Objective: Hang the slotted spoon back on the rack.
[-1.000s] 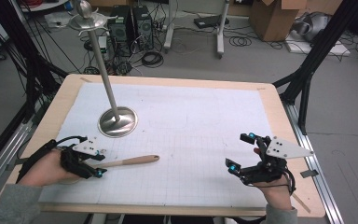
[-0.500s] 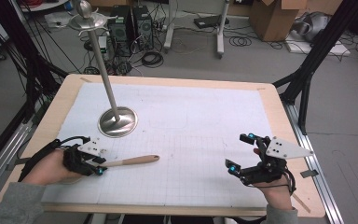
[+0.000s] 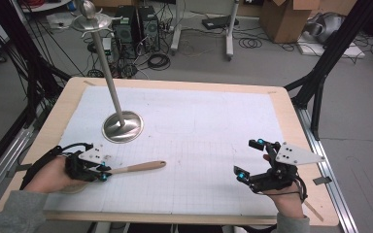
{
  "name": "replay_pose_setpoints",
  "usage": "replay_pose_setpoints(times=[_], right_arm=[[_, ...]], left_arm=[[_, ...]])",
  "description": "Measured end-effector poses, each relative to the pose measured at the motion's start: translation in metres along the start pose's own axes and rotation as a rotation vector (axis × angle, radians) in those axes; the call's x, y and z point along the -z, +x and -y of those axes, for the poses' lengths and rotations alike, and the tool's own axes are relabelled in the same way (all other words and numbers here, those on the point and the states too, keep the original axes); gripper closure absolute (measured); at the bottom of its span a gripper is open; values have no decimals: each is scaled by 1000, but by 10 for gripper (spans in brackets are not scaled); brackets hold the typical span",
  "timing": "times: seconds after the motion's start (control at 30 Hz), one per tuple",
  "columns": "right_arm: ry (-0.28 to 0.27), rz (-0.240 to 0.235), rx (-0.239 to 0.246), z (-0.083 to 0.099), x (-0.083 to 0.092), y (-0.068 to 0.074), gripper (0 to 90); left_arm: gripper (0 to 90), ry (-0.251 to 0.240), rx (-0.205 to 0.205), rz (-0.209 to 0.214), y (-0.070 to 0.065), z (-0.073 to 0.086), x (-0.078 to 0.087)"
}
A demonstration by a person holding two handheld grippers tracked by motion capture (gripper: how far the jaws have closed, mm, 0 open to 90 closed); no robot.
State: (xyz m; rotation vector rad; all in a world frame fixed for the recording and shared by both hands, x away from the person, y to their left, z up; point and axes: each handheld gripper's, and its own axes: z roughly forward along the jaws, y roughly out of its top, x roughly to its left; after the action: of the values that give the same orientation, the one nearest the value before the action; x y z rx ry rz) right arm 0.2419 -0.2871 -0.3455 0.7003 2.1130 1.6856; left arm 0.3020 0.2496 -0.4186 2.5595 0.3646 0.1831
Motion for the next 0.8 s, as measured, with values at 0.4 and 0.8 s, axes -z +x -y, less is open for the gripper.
replay_pose_setpoints(times=[0.4, 0.8], right_arm=[[2, -2, 6, 0, -2, 0, 23], [29, -11, -3, 3, -7, -1, 23]], left_arm=[[777, -16, 0, -26, -6, 1, 3], [776, -158, 97, -58, -6, 18, 33]])
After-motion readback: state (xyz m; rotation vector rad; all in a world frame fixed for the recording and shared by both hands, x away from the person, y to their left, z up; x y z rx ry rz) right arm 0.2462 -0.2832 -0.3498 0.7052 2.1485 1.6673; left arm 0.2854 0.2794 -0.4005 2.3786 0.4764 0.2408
